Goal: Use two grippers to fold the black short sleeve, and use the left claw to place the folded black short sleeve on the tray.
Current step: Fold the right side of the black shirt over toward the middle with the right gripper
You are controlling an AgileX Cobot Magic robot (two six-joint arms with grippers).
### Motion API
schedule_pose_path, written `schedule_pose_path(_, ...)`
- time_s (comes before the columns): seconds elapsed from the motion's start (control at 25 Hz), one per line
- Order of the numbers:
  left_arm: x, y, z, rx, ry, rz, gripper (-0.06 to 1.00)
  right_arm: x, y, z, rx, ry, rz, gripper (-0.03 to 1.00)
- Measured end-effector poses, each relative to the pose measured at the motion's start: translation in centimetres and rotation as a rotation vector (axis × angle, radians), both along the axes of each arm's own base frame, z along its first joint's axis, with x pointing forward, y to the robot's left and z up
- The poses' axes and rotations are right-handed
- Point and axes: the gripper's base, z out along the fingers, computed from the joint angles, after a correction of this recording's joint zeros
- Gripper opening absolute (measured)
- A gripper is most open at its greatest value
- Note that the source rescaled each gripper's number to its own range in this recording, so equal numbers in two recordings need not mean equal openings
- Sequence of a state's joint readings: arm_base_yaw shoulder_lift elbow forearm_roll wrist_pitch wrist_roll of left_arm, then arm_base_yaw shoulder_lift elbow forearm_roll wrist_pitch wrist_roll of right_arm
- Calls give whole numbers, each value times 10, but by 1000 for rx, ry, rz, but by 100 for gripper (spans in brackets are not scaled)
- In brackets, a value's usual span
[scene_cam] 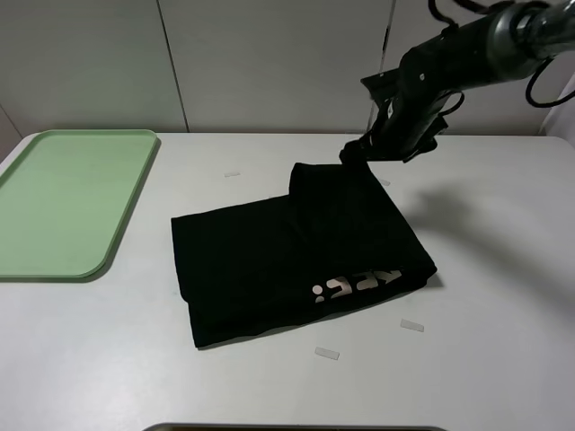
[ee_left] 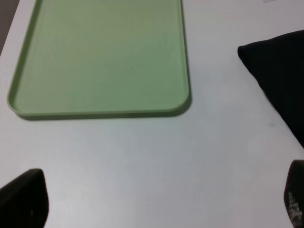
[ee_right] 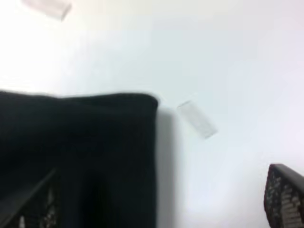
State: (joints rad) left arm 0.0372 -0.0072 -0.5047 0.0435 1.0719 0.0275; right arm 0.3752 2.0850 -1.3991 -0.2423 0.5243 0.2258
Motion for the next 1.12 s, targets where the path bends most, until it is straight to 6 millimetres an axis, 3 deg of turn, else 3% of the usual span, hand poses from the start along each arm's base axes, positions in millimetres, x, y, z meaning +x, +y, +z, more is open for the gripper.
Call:
schedule_pose_path(0.2, 0, 0, 0, 0, 0, 0, 100, -12, 36, -18, 19, 19, 83, 92)
schedule_pose_path(0.36, 0, 0, 0, 0, 0, 0, 100, -25, 66, -20, 39, 21, 149, 92)
schedule_pose_path(0.64, 0, 0, 0, 0, -1, 0, 100, -41, 91, -22, 61, 38, 197, 92)
schedule_pose_path(0.96, 0, 0, 0, 0, -1, 0, 100, -23, 59, -22, 23, 30, 172, 92)
schedule_pose_path(1.12, 0, 0, 0, 0, -1, 0, 100, -10, 30, -18, -29, 17, 143, 92)
